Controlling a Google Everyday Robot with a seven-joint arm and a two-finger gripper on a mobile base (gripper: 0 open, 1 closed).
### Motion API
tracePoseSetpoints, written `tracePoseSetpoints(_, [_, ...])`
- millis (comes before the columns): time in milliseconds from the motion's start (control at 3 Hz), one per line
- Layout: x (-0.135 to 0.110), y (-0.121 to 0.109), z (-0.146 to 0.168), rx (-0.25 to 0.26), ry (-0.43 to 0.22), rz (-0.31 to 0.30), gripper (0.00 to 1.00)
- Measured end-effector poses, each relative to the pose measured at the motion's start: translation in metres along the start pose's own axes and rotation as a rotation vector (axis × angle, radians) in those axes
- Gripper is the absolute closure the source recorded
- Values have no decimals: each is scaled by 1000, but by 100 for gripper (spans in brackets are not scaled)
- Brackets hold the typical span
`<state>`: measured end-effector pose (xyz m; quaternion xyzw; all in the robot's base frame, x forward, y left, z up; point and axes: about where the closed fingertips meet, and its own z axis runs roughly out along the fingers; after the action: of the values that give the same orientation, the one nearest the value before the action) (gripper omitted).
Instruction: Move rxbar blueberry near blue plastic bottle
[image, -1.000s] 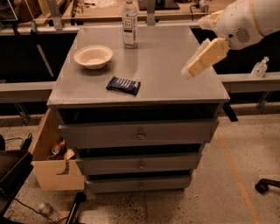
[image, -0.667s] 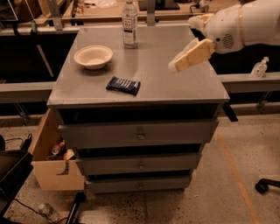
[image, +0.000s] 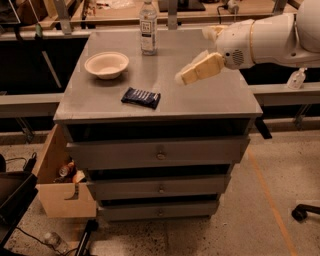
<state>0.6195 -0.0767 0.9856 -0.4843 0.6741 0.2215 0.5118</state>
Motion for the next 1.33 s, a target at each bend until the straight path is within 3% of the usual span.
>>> tracePoseSetpoints(333, [5, 5, 18, -26, -14, 3, 0])
tracePoseSetpoints(1000, [45, 18, 110, -91, -21, 34, 0])
tracePoseSetpoints(1333, [59, 25, 135, -108, -31, 55, 0])
